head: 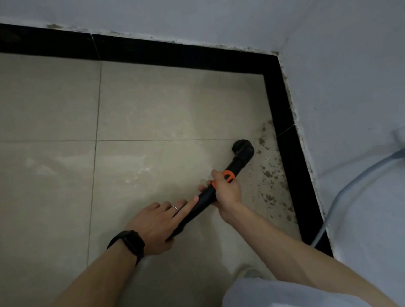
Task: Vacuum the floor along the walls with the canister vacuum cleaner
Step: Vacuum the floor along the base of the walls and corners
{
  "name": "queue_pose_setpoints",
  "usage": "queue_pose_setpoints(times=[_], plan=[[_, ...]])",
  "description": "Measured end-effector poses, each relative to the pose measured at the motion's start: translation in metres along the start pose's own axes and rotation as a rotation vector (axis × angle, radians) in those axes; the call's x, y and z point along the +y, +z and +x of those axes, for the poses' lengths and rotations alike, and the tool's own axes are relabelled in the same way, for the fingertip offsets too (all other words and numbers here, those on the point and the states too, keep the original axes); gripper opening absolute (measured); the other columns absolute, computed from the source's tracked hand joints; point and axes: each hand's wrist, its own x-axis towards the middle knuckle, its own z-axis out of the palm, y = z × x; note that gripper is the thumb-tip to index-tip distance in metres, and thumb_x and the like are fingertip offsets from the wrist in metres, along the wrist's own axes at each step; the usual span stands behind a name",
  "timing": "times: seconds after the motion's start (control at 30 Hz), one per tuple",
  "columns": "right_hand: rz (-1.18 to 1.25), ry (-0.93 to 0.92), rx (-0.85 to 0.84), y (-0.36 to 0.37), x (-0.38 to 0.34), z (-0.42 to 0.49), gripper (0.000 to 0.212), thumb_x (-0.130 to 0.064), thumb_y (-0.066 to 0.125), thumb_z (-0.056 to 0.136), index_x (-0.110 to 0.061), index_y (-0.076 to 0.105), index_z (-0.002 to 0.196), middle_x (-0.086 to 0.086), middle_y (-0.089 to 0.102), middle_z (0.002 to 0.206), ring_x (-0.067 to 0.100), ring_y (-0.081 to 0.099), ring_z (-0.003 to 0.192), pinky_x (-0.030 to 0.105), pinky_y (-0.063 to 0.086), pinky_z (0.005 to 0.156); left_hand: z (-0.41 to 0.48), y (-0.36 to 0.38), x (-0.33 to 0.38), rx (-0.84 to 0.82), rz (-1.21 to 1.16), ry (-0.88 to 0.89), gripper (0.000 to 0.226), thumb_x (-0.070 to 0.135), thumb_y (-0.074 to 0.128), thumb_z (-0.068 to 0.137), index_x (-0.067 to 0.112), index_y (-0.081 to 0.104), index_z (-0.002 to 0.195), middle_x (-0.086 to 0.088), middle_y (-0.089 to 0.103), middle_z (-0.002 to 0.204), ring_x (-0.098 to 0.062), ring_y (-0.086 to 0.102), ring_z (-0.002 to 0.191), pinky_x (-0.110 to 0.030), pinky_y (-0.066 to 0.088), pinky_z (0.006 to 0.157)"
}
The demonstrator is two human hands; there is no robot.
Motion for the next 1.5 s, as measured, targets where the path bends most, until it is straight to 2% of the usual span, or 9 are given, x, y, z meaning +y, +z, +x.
queue_pose_setpoints(times=[0.23,0.43,0.6,0.8,1.07,1.23,1.37,1.43,1.5], plan=[[-0.011,-0.036,0.046,-0.014,-0.016,0.012,0.015,-0.019,0.065,0.099,-0.007,0.056,0.099,0.007,0.063,0.073,0.024,0.073,0.064,0.033,0.058,0.057,0.024,-0.009,0.022,-0.002,-0.032,-0.002,0.112,0.035,0.049,0.089,0.020,-0.054,0.130,-0.009,0.019,0.161,-0.029,0.046,0.120,-0.037,0.038,0.098],[0.011,-0.037,0.029,-0.024,-0.023,0.023,0.017,-0.022,0.068,0.098,-0.010,0.057,0.102,0.008,0.061,0.078,0.026,0.073,0.065,0.040,0.059,0.067,0.041,-0.002,0.032,0.018,-0.097,-0.044,0.113,0.026,0.049,0.088,0.024,-0.057,0.127,-0.008,0.006,0.165,-0.028,0.044,0.124,-0.036,0.039,0.099],[0.036,0.008,0.019,-0.032,-0.026,0.030,0.019,-0.029,0.068,0.098,-0.013,0.059,0.103,0.005,0.063,0.078,0.021,0.071,0.065,0.040,0.059,0.073,0.051,0.000,0.034,0.050,-0.059,-0.084,0.109,0.013,0.046,0.091,0.022,-0.057,0.127,-0.009,0.021,0.155,-0.029,0.044,0.119,-0.038,0.039,0.098],[0.079,0.007,0.055,-0.033,-0.034,0.039,0.018,-0.027,0.068,0.098,-0.012,0.058,0.097,0.005,0.060,0.072,0.023,0.066,0.062,0.047,0.057,0.079,0.067,-0.004,0.032,0.054,0.060,-0.076,0.110,0.009,0.054,0.087,0.017,-0.041,0.143,-0.015,0.031,0.146,-0.031,0.045,0.112,-0.040,0.038,0.095],[0.070,-0.010,0.110,-0.043,-0.054,0.061,0.020,-0.028,0.065,0.100,-0.011,0.054,0.102,0.005,0.057,0.070,0.022,0.063,0.056,0.037,0.056,0.058,0.102,-0.006,0.035,0.098,0.015,-0.081,0.109,0.011,0.052,0.089,0.023,-0.044,0.140,-0.014,0.033,0.144,-0.031,0.046,0.110,-0.040,0.037,0.091],[-0.027,-0.046,0.203,-0.048,-0.068,0.080,0.020,-0.028,0.058,0.103,-0.013,0.051,0.092,0.004,0.054,0.069,0.020,0.062,0.050,0.032,0.054,0.056,0.124,-0.009,0.031,0.120,-0.074,-0.081,0.113,0.016,0.052,0.087,0.032,-0.049,0.133,-0.008,0.035,0.144,-0.029,0.046,0.111,-0.038,0.037,0.088],[-0.137,-0.098,0.268,-0.041,-0.074,0.091,0.032,-0.039,0.057,0.096,-0.011,0.057,0.082,0.005,0.063,0.065,0.022,0.068,0.054,0.040,0.060,0.070,0.133,-0.014,0.027,0.109,-0.177,-0.130,0.115,0.018,0.056,0.084,0.038,-0.043,0.139,-0.004,0.037,0.141,-0.027,0.048,0.110,-0.037,0.040,0.089],[-0.234,-0.137,0.328,-0.041,-0.066,0.117,0.060,-0.062,0.053,0.076,-0.007,0.062,0.098,0.015,0.073,0.086,0.032,0.073,0.073,0.048,0.062,0.080,0.136,-0.015,0.023,0.102,-0.232,-0.160,0.115,0.020,0.057,0.083,0.039,-0.039,0.143,-0.003,0.039,0.138,-0.026,0.051,0.107,-0.036,0.041,0.088],[-0.319,-0.137,0.396,-0.044,-0.054,0.151,0.084,-0.070,0.043,0.059,-0.006,0.062,0.110,0.018,0.073,0.097,0.038,0.073,0.081,0.053,0.062,0.081,0.137,-0.017,0.018,0.097,-0.285,-0.182,0.116,0.023,0.059,0.081,0.040,-0.037,0.144,-0.002,0.041,0.133,-0.024,0.054,0.103,-0.036,0.042,0.085]])
